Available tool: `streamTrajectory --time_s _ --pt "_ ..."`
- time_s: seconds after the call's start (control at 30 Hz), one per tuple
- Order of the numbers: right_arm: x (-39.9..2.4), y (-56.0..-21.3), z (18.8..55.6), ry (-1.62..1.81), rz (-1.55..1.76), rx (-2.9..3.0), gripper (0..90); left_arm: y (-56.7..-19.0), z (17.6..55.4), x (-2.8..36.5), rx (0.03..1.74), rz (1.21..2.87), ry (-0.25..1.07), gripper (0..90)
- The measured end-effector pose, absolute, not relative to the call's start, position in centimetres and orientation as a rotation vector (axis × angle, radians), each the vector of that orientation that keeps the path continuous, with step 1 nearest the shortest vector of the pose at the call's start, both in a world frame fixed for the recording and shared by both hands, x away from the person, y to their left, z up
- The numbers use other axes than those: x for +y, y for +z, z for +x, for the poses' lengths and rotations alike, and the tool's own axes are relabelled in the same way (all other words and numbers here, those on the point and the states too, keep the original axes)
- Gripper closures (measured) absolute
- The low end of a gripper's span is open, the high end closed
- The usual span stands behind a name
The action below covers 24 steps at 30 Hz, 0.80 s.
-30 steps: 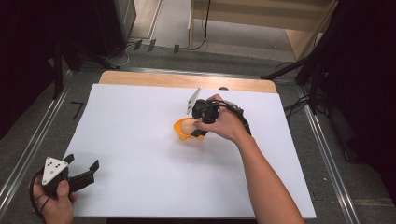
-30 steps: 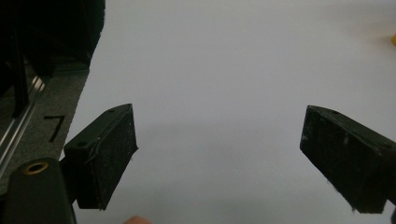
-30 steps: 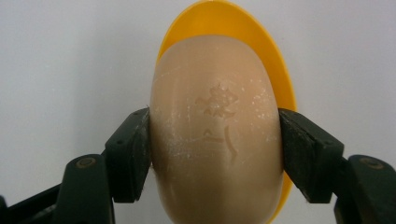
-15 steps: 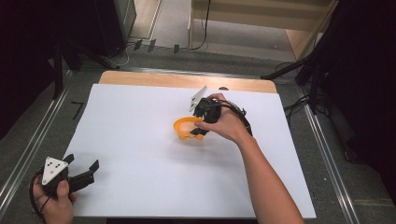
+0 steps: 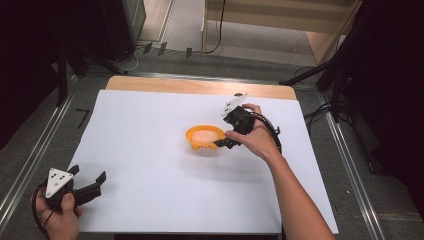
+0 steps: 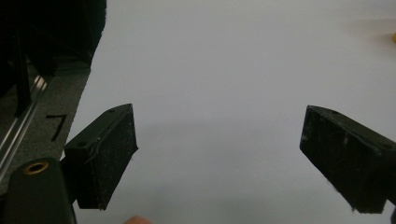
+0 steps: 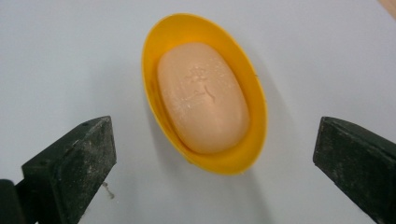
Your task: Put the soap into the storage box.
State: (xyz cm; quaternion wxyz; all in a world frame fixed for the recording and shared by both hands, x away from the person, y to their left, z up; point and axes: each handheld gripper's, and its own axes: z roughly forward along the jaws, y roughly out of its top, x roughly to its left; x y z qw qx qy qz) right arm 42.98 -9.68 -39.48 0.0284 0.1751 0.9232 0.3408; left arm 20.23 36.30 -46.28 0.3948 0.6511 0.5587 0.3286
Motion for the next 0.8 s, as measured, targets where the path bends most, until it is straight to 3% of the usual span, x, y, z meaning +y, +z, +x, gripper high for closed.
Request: streamTrajectory --time_s 0.8 --pt "-16.5 -40.5 38.9 1.272 0.911 2.553 0.0 -46.3 20.2 36.2 1.420 1.662 0.843 13.6"
